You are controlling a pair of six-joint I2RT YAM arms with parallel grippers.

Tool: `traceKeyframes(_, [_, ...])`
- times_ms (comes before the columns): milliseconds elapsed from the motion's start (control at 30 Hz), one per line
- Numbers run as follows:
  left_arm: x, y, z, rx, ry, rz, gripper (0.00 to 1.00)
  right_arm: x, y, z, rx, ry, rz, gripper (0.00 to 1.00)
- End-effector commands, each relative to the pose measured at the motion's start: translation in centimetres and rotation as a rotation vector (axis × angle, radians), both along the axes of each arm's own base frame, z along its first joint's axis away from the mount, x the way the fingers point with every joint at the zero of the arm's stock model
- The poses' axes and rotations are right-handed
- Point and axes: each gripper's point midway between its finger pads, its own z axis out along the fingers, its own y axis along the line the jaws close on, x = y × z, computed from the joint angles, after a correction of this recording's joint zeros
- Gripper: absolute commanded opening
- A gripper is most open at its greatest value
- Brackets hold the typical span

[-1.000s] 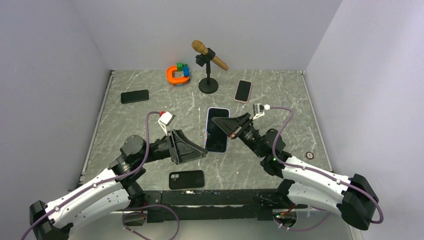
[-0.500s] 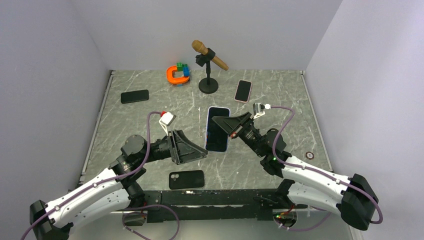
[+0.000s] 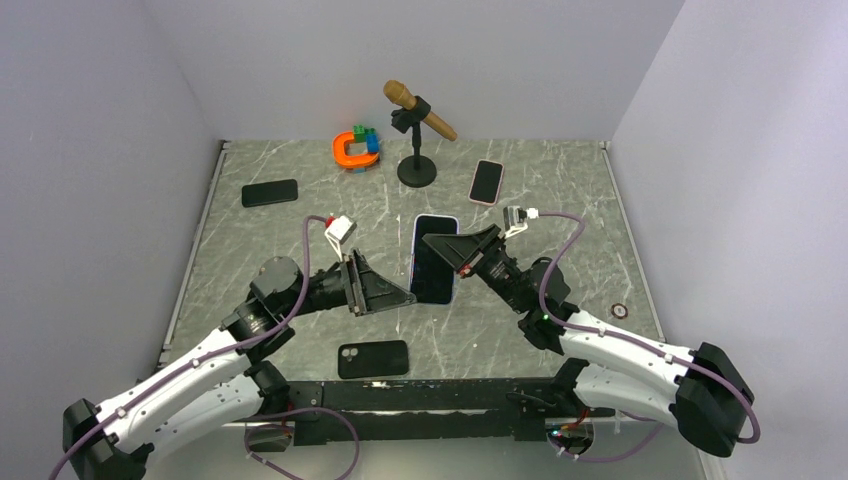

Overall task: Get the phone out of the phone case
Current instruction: Remove the phone case from the phone.

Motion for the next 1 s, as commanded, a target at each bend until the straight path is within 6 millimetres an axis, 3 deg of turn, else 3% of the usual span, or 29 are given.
traceKeyframes(0, [2.5,-0.4,1.1,-0.030,-0.026,0.062,0.80,-4.2,0.5,3.9,0.106,-0.108,0.190,0.00])
traceKeyframes(167, [2.1,-1.2,3.2,-0.080,-0.074,-0.009,0.68,-4.9,3.0,1.7,0.013,-0.106,0.290,0.00])
traceKeyframes(367, [2.4,-1.5,3.5,-0.068,-0.094,-0.015,0.48,-7.0,6.8,1.5,-0.069,-0.186,0.508,0.00])
traceKeyframes(500, [3.1,-1.0,3.4,-0.059,-0.084,0.007,0.22,-6.7,7.3,0.5,-0.159,-0.188,0.490,0.03])
traceKeyframes(600, [4.2,0.0,3.0,-0.032,-0.037,0.077,0.00,-5.6,5.9,-0.3,-0.216,-0.158,0.377,0.41])
traceKeyframes(700, [5.2,1.2,3.5,-0.033,0.002,0.168,0.00,-3.4,4.3,-2.3,-0.321,-0.073,0.210,0.75])
traceKeyframes(800, [5.7,2.5,4.4,-0.078,0.040,0.237,0.00,-3.3,2.6,-2.6,-0.260,-0.070,0.140,0.87])
traceKeyframes(967, [5.9,4.5,6.0,-0.156,0.098,0.321,0.00,-4.4,1.8,-2.2,-0.183,-0.129,0.153,0.90])
